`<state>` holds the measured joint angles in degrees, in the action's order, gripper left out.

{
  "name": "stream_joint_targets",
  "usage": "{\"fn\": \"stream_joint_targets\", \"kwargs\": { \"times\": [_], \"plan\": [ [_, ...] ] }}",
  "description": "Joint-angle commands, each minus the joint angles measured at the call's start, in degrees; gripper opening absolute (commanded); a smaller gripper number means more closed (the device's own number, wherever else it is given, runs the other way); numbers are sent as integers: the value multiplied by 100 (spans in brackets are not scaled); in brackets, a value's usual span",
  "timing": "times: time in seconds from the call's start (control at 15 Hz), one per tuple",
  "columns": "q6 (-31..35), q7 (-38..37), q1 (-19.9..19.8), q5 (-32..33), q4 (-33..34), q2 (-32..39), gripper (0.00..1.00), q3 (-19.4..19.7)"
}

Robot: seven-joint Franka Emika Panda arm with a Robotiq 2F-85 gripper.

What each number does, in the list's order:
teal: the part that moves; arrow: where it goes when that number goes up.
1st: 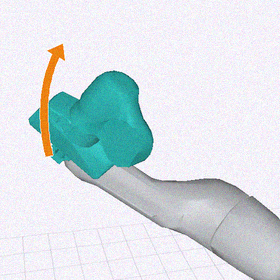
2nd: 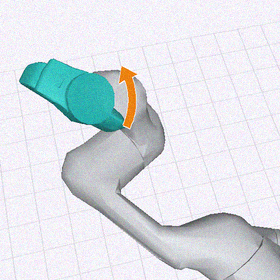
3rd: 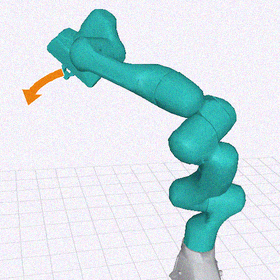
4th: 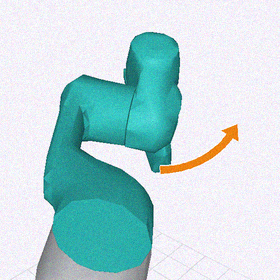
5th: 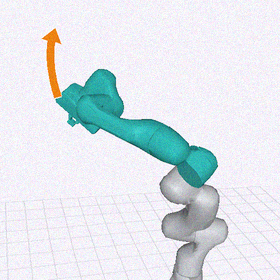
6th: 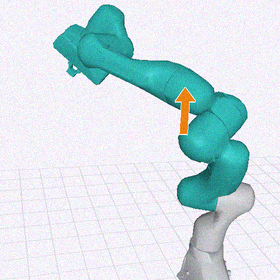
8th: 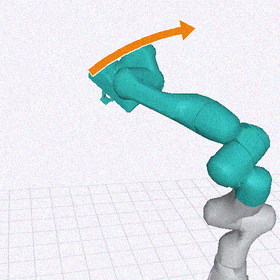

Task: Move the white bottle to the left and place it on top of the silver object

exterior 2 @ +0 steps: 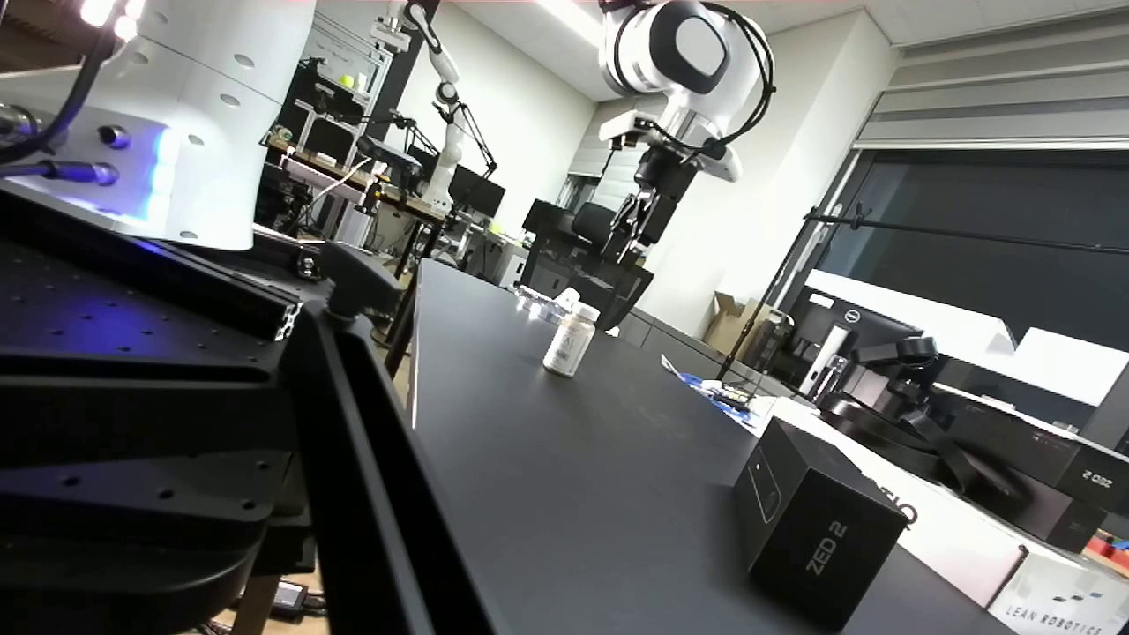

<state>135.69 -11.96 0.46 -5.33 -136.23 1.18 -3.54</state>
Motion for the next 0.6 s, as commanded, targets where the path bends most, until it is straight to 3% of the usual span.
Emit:
{"fn": "stream_joint_targets", "kwargs": {
  "times": [0.0, 0.53],
  "plan": [
    [289, -194, 68, 32, -141, 133, 100, 74],
    [1284, -60, 232, -53, -545, 543, 100, 21]
  ]
}}
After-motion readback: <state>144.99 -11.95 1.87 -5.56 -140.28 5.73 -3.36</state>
